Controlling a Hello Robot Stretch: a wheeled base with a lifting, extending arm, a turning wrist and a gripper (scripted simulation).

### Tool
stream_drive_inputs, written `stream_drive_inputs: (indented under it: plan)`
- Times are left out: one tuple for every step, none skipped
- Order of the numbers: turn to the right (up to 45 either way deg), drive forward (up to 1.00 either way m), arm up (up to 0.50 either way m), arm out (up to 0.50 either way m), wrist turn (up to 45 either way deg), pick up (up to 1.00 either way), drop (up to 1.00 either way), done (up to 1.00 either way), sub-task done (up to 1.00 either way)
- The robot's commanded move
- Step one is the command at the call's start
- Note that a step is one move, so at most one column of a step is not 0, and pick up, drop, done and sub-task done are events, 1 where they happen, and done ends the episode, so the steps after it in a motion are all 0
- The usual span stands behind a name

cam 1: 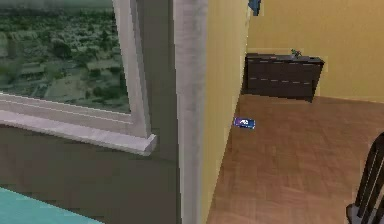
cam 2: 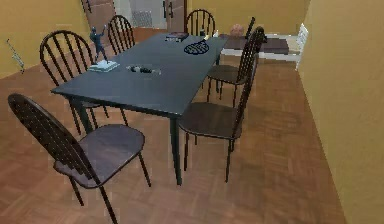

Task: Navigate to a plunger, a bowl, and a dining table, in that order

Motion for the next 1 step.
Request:
stream_drive_inputs:
  plan:
    - [0.0, 0.15, 0.00, 0.00, 0.0, 0.00, 0.00, 0.00, 0.00]
